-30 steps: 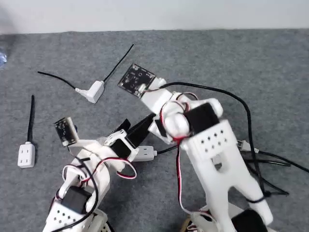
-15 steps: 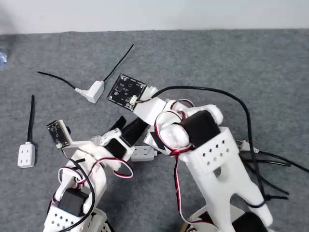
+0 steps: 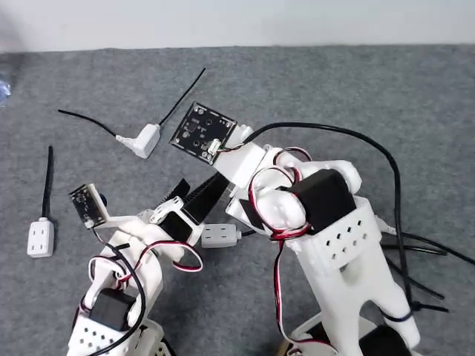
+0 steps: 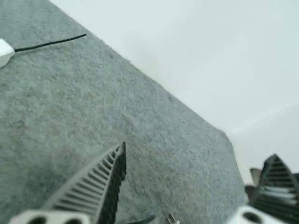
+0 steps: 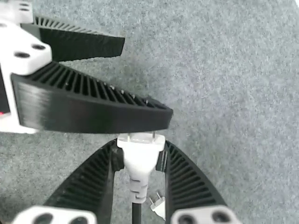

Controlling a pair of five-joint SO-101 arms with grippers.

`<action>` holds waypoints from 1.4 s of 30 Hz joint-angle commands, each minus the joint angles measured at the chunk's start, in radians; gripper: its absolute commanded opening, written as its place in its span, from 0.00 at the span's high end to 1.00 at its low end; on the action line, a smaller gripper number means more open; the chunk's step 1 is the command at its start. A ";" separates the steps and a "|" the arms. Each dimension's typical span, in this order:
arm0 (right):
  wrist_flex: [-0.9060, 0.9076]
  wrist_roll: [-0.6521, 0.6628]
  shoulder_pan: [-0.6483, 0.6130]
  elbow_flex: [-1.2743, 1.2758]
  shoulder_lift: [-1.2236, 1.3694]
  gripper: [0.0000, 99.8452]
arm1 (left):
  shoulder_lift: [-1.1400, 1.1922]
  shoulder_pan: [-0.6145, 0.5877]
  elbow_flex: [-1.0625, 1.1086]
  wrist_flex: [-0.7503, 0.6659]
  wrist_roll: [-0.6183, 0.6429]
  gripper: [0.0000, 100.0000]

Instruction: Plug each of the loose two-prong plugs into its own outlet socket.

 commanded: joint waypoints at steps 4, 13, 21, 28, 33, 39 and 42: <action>0.030 0.005 0.013 -0.163 -0.030 0.99 | -0.003 -0.005 -0.002 0.002 0.003 0.58; 0.039 0.000 0.013 -0.201 -0.030 0.99 | -0.003 -0.005 -0.002 0.002 0.003 0.58; 0.047 -0.002 0.012 -0.253 -0.030 0.99 | -0.005 -0.005 -0.002 0.002 0.003 0.58; 0.064 -0.009 0.012 -0.305 -0.030 0.99 | -0.006 0.048 -0.004 0.032 0.003 0.58; 0.061 -0.026 0.012 -0.304 -0.027 0.99 | -0.009 0.087 -0.005 0.048 0.003 0.58; 0.058 -0.028 0.012 -0.273 -0.024 0.99 | -0.009 0.086 -0.005 0.048 0.003 0.58; 0.056 -0.031 0.013 -0.267 -0.019 0.99 | -0.009 0.087 -0.005 0.049 0.003 0.58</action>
